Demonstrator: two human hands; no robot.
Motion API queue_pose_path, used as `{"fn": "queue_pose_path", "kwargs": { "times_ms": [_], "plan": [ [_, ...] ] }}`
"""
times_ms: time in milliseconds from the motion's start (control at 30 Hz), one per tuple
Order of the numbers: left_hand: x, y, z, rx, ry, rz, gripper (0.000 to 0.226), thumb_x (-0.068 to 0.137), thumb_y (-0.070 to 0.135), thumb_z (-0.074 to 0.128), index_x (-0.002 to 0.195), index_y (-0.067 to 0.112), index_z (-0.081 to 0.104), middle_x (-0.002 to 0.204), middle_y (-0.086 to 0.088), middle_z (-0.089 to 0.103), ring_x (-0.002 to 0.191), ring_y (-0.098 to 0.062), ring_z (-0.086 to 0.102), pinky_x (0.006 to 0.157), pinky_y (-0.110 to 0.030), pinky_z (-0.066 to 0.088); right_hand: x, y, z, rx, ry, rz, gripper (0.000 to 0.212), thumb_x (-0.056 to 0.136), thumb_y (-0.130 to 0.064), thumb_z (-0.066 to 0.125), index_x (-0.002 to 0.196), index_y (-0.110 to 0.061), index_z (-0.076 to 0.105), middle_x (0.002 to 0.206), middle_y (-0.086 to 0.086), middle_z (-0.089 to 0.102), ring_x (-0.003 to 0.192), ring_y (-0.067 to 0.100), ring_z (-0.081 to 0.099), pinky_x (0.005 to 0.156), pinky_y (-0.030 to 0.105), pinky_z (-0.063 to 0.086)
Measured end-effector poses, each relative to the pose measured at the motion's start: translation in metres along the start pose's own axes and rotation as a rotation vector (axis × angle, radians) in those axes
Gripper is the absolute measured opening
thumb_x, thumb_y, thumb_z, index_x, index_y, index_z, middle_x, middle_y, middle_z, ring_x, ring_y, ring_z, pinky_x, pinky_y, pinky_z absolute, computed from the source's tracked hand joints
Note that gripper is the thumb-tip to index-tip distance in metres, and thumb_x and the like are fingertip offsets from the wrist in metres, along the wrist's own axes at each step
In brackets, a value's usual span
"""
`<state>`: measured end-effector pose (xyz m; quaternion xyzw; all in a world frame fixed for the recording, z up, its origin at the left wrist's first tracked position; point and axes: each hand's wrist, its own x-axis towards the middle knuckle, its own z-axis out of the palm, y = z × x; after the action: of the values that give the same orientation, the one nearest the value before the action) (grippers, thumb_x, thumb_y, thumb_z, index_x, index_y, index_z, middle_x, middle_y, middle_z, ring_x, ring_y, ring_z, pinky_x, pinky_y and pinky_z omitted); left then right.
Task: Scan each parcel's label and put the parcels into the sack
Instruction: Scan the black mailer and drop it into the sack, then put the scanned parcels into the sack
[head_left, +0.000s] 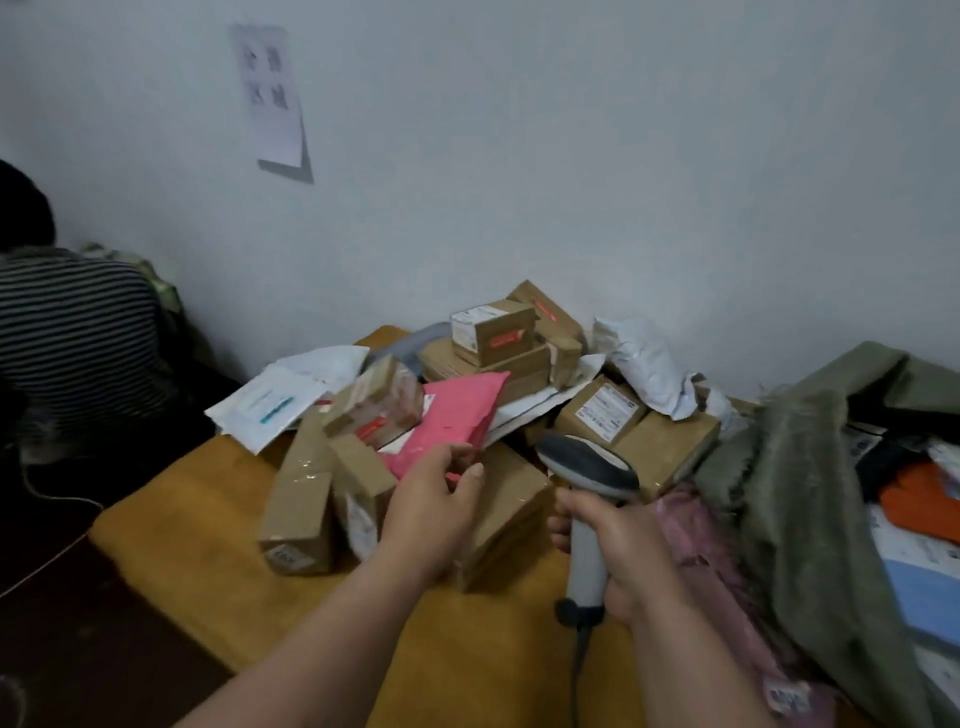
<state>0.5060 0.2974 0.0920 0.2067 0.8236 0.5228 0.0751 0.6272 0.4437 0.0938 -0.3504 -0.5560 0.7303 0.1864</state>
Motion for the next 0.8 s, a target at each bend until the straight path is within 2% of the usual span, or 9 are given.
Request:
{"fn": "queue_pose_path", "kwargs": {
  "times_ms": [100, 200, 267, 333, 467, 567, 633, 733, 800],
  "plan": [
    [0.006, -0.018, -0.043, -0.051, 0.107, -0.068, 0.008, 0.098, 0.04, 0.057, 0.105, 0.044, 0.057, 0.097, 0.019, 0.062, 0.09, -0.001, 0.06, 0.07, -0.026, 0.053, -0.007, 0.001, 0.043, -0.073, -0.052, -0.009, 0.017, 0.083, -0.013, 0.079, 0.097, -0.004, 0.073, 0.073, 0.01, 0.073, 0.074, 0.026, 0.071, 0.079, 0.046, 0.058],
    [0.016, -0.035, -0.073, -0.176, 0.275, -0.185, 0.005, 0.098, 0.037, 0.057, 0.1, 0.041, 0.06, 0.099, 0.013, 0.066, 0.088, -0.009, 0.064, 0.067, -0.03, 0.054, -0.005, -0.003, 0.074, -0.093, -0.101, -0.035, 0.013, 0.083, -0.011, 0.079, 0.094, -0.009, 0.072, 0.067, 0.006, 0.072, 0.066, 0.022, 0.067, 0.062, 0.037, 0.055],
    [0.021, -0.048, -0.085, -0.213, 0.351, -0.275, 0.012, 0.098, 0.036, 0.057, 0.108, 0.033, 0.062, 0.1, 0.011, 0.065, 0.087, -0.008, 0.062, 0.071, -0.035, 0.055, -0.001, -0.003, 0.091, -0.133, -0.14, -0.066, 0.014, 0.083, -0.011, 0.079, 0.095, -0.01, 0.073, 0.072, 0.008, 0.074, 0.07, 0.025, 0.069, 0.063, 0.037, 0.056],
    [0.022, -0.061, -0.096, -0.208, 0.394, -0.356, 0.015, 0.098, 0.035, 0.057, 0.112, 0.032, 0.059, 0.096, 0.016, 0.06, 0.085, -0.003, 0.056, 0.068, -0.032, 0.052, 0.003, 0.002, 0.108, -0.207, -0.191, -0.08, 0.014, 0.082, -0.011, 0.079, 0.095, -0.011, 0.073, 0.075, 0.007, 0.076, 0.074, 0.024, 0.072, 0.068, 0.036, 0.058],
    [0.027, -0.083, -0.111, -0.189, 0.4, -0.422, 0.029, 0.099, 0.029, 0.057, 0.128, 0.026, 0.056, 0.108, 0.007, 0.059, 0.091, -0.009, 0.056, 0.071, -0.032, 0.051, 0.01, 0.016, 0.141, -0.31, -0.345, -0.03, 0.032, 0.077, -0.017, 0.082, 0.107, -0.017, 0.071, 0.09, 0.002, 0.077, 0.088, 0.02, 0.072, 0.07, 0.028, 0.057],
    [0.029, -0.098, -0.121, -0.181, 0.397, -0.426, 0.034, 0.1, 0.026, 0.057, 0.133, 0.023, 0.054, 0.109, 0.007, 0.058, 0.089, -0.006, 0.054, 0.069, -0.03, 0.05, 0.018, 0.026, 0.161, -0.432, -0.44, -0.04, 0.053, 0.07, -0.018, 0.084, 0.119, -0.03, 0.067, 0.107, -0.008, 0.074, 0.104, 0.012, 0.067, 0.084, 0.029, 0.057],
    [0.033, -0.104, -0.126, -0.179, 0.383, -0.437, 0.035, 0.1, 0.025, 0.057, 0.135, 0.023, 0.053, 0.121, 0.002, 0.06, 0.096, -0.012, 0.055, 0.073, -0.031, 0.052, 0.02, 0.031, 0.172, -0.502, -0.473, -0.035, 0.07, 0.065, -0.019, 0.086, 0.129, -0.033, 0.06, 0.117, -0.011, 0.07, 0.111, 0.009, 0.063, 0.09, 0.029, 0.055],
    [0.046, -0.109, -0.134, -0.152, 0.352, -0.445, 0.033, 0.101, 0.023, 0.055, 0.134, 0.023, 0.054, 0.131, -0.002, 0.059, 0.101, -0.014, 0.052, 0.068, -0.026, 0.047, 0.023, 0.038, 0.184, -0.582, -0.462, -0.017, 0.082, 0.061, -0.02, 0.087, 0.135, -0.034, 0.054, 0.12, -0.011, 0.069, 0.114, 0.011, 0.062, 0.101, 0.039, 0.053],
    [0.056, -0.111, -0.139, -0.149, 0.303, -0.438, 0.033, 0.101, 0.023, 0.055, 0.134, 0.023, 0.054, 0.132, -0.002, 0.058, 0.103, -0.014, 0.052, 0.074, -0.029, 0.048, 0.023, 0.043, 0.19, -0.611, -0.414, -0.014, 0.079, 0.064, -0.019, 0.086, 0.135, -0.031, 0.055, 0.119, -0.01, 0.069, 0.115, 0.012, 0.062, 0.104, 0.042, 0.052]
  ]
}}
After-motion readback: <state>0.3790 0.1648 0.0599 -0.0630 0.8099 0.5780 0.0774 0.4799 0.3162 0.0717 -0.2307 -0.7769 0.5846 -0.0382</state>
